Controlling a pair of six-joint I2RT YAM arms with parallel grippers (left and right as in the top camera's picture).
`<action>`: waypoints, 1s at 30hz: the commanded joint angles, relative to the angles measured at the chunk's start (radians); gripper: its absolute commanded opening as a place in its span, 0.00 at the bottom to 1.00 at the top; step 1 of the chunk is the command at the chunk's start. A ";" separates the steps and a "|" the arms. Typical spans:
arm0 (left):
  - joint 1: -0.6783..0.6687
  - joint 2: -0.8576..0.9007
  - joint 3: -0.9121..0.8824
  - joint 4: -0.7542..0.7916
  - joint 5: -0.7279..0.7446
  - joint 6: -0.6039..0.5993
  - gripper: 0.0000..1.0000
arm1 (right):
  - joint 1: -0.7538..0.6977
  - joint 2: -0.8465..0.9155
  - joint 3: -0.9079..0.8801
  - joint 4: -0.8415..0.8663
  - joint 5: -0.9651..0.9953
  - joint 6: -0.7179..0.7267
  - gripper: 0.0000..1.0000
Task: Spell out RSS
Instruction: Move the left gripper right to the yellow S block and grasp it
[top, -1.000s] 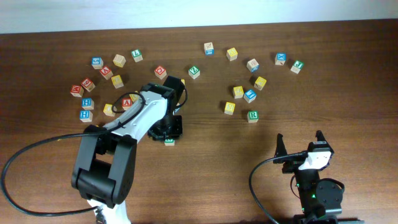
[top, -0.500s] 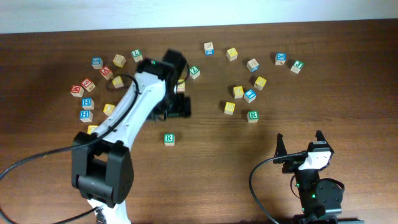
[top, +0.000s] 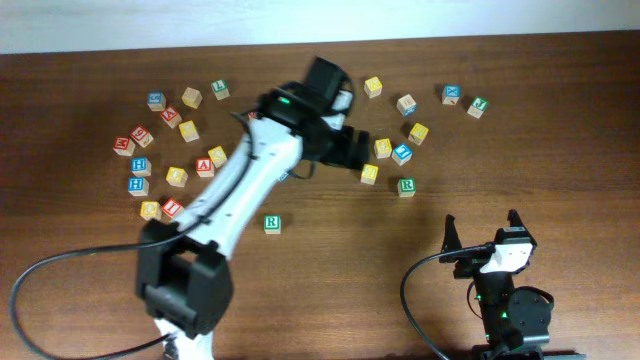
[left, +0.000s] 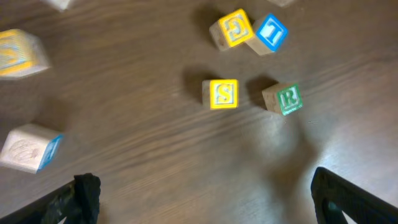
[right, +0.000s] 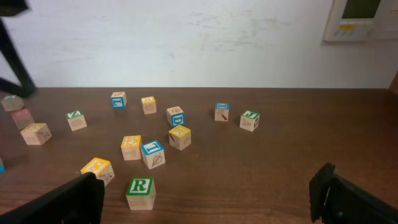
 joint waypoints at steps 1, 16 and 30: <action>-0.088 0.099 0.011 0.066 -0.177 0.019 0.95 | -0.007 -0.006 -0.005 -0.007 0.009 0.006 0.98; -0.186 0.281 0.011 0.260 -0.319 -0.132 0.72 | -0.007 -0.006 -0.005 -0.007 0.009 0.006 0.98; -0.183 0.330 0.011 0.290 -0.322 -0.132 0.45 | -0.007 -0.006 -0.005 -0.007 0.009 0.006 0.98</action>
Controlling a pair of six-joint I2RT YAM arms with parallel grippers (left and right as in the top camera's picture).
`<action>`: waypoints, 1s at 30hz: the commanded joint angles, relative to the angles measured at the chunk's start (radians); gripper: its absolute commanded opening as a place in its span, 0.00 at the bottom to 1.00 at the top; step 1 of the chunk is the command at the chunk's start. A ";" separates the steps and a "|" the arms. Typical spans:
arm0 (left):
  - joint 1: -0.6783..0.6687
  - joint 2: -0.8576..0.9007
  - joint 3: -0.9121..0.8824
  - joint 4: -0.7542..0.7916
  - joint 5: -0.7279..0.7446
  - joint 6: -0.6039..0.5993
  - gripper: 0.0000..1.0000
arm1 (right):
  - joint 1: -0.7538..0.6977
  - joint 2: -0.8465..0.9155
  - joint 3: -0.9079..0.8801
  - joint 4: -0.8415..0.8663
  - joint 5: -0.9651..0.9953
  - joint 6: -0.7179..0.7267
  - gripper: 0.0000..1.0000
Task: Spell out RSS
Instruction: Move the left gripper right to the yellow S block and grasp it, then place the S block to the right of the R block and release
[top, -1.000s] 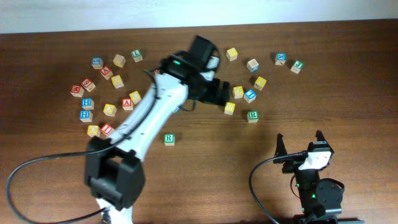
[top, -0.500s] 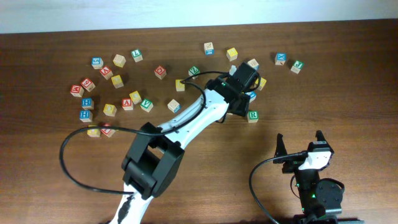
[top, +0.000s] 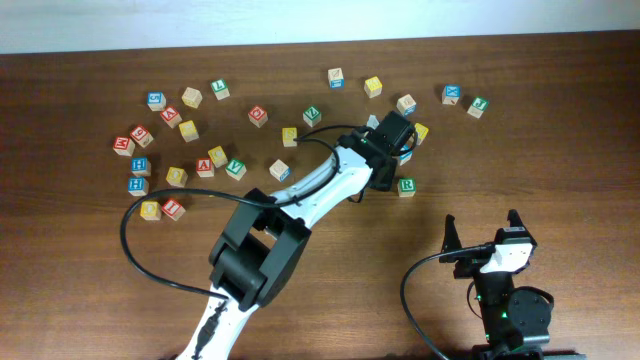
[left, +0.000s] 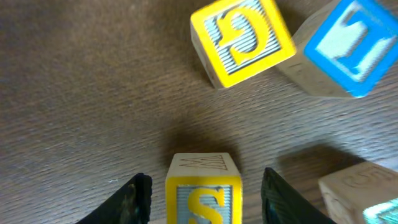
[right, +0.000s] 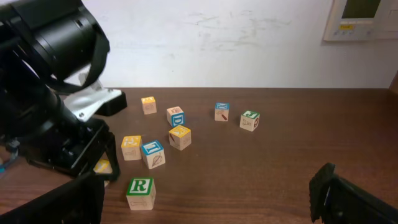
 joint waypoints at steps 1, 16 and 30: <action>0.006 0.018 0.011 0.003 -0.015 -0.002 0.42 | -0.007 -0.006 -0.005 -0.007 0.008 0.005 0.98; 0.006 0.018 0.011 0.024 -0.015 -0.002 0.33 | -0.007 -0.006 -0.005 -0.007 0.008 0.005 0.98; 0.006 -0.043 0.011 -0.045 0.006 -0.002 0.24 | -0.007 -0.006 -0.005 -0.007 0.009 0.005 0.98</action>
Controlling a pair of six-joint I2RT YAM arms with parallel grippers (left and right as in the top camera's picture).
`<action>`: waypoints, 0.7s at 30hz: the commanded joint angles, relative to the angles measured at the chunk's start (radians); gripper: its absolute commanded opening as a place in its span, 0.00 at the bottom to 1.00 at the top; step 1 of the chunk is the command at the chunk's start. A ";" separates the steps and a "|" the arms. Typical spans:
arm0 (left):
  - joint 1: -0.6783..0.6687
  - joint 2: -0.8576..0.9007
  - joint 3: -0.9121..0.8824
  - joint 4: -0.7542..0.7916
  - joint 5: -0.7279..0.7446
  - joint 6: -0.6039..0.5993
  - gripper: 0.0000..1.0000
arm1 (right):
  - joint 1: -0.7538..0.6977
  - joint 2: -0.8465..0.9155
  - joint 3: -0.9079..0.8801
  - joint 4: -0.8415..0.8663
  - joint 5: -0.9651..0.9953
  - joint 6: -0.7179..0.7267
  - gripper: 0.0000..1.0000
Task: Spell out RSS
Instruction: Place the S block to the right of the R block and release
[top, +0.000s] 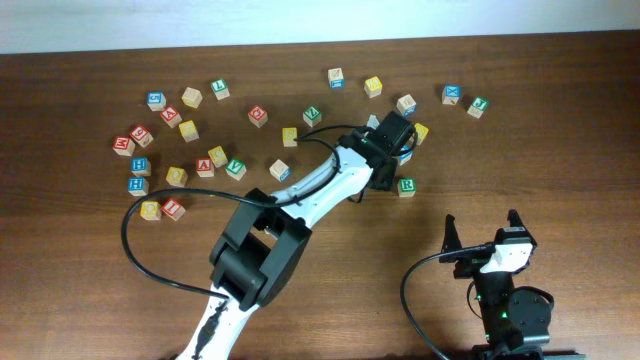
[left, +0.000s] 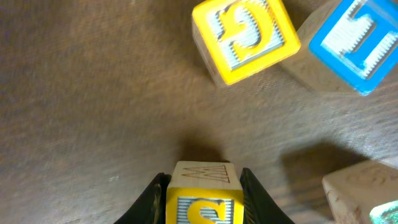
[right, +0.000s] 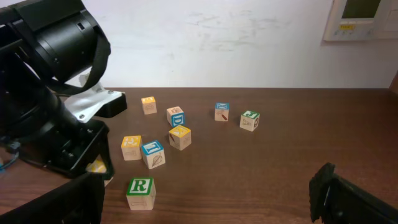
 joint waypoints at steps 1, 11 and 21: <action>0.006 -0.079 0.008 -0.064 0.008 -0.002 0.25 | -0.007 -0.006 -0.005 -0.007 0.009 0.005 0.98; 0.086 -0.180 -0.043 -0.513 0.015 -0.182 0.22 | -0.007 -0.006 -0.005 -0.007 0.009 0.005 0.98; 0.156 -0.180 -0.216 -0.425 0.039 -0.178 0.24 | -0.007 -0.006 -0.005 -0.007 0.008 0.005 0.98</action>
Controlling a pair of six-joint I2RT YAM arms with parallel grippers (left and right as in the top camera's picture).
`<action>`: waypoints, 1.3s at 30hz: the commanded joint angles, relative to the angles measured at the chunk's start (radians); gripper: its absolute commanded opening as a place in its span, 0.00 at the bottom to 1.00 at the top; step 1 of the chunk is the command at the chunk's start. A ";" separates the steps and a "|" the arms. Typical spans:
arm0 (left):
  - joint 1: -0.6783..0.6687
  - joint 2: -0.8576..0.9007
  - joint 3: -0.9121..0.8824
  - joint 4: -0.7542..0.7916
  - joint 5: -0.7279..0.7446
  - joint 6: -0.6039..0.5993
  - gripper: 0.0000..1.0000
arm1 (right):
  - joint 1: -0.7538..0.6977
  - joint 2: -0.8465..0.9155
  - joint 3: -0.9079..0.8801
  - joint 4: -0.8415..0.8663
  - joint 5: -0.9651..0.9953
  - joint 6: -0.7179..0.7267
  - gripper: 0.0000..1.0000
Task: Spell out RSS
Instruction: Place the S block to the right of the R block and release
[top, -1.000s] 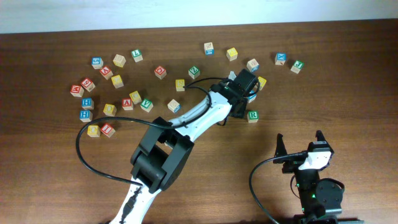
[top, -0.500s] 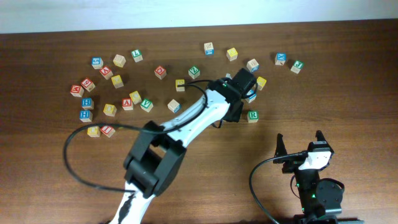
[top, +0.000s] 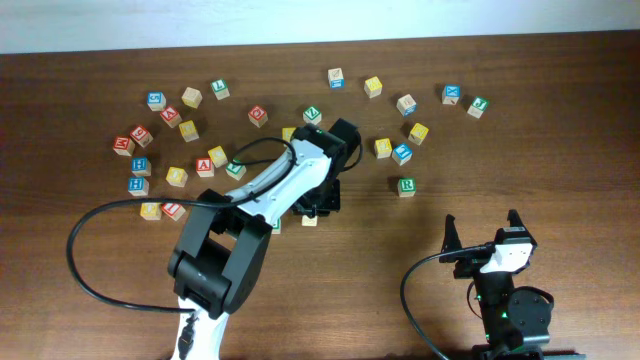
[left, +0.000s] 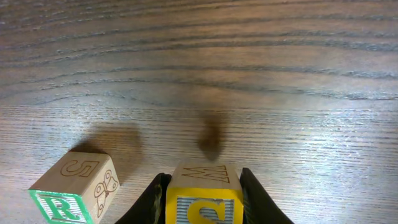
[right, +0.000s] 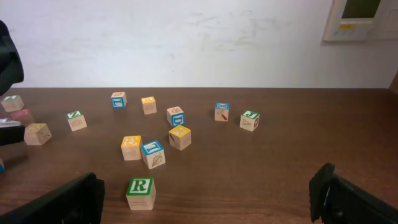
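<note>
A yellow S block (left: 204, 199) sits between the fingers of my left gripper (left: 204, 190), which is shut on it, low over the table. Just left of it stands a green R block (left: 71, 190) with a butterfly on one side. In the overhead view the left gripper (top: 318, 205) is at the front middle, with the S block (top: 310, 219) under it and the R block (top: 274, 224) partly hidden by the arm. My right gripper (right: 205, 205) rests open and empty at the front right (top: 484, 232).
A second green R block (top: 406, 185) stands alone right of centre, also seen as the green R block (right: 141, 191) in the right wrist view. A yellow block (top: 382, 148) and a blue block (top: 402, 153) lie behind it. Several more blocks are scattered along the back and far left (top: 140, 165).
My left gripper, still shut on the S block, has moved from the right-hand cluster beside the G and blue blocks to the front middle, right of a green R block. The right arm is unchanged.
My left gripper was open high above the S block, which lay beside a green R. Then its open fingers stood around the S block. Then they were shut on it. Now the S block is held next to the other green R at the front middle.
</note>
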 joint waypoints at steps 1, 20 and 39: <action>0.035 -0.013 -0.027 -0.002 -0.022 -0.013 0.23 | -0.007 -0.006 -0.005 -0.007 0.009 0.005 0.98; 0.055 -0.013 -0.038 -0.017 -0.034 -0.013 0.34 | -0.007 -0.006 -0.005 -0.007 0.009 0.005 0.98; 0.056 -0.013 -0.038 -0.056 -0.007 0.042 0.29 | -0.007 -0.006 -0.005 -0.007 0.009 0.005 0.98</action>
